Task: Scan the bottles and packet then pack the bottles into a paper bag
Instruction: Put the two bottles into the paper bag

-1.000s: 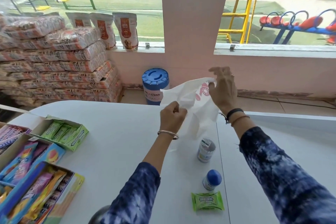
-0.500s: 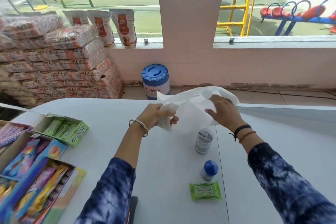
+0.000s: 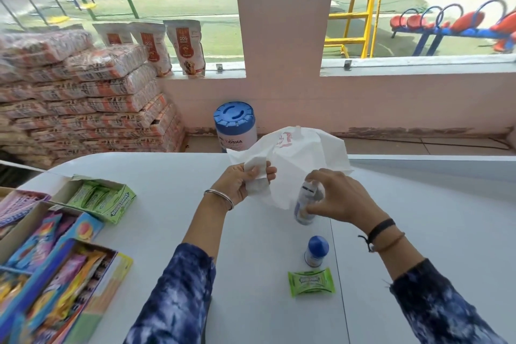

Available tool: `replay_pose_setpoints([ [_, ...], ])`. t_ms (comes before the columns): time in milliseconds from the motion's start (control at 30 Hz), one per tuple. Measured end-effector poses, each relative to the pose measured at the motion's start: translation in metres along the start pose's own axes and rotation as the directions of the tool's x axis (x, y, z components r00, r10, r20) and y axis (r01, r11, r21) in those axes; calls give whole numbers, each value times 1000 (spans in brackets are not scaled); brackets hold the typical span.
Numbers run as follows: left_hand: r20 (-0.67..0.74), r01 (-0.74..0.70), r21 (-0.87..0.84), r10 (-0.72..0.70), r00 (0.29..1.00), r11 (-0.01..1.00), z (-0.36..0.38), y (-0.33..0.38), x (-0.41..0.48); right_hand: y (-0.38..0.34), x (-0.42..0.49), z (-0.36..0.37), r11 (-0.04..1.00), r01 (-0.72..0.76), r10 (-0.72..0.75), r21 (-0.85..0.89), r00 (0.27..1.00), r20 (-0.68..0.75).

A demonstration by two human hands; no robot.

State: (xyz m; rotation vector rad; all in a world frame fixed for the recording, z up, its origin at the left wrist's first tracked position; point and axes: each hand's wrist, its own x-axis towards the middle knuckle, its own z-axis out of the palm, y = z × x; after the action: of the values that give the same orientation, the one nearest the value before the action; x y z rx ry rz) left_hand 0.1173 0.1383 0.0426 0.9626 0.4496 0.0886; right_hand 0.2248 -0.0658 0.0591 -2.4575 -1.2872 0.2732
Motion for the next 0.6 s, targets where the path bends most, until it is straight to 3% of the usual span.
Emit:
replay_pose_setpoints([
  [100, -6, -2, -11, 2, 1000, 1000, -5, 0, -1, -17, 7, -26, 990, 35, -9, 136, 981, -193],
  [167, -8, -2, -10, 2, 1000, 1000, -7, 1, -2, -22, 27, -27, 990, 18, 16, 137, 971, -240],
  [300, -38, 2, -8, -2, 999, 1000, -10, -1, -5, -21, 76, 3, 992, -130, 128, -10, 985, -117],
  [433, -91, 14, -18, -16, 996, 1000, -18, -3, -4, -14, 98, 35, 970, -241, 239, -42, 969, -56],
  [600, -173, 86, 162, -58, 983, 983, -21, -3, -4, -18, 88, 39, 975, -224, 223, -11, 973, -67],
])
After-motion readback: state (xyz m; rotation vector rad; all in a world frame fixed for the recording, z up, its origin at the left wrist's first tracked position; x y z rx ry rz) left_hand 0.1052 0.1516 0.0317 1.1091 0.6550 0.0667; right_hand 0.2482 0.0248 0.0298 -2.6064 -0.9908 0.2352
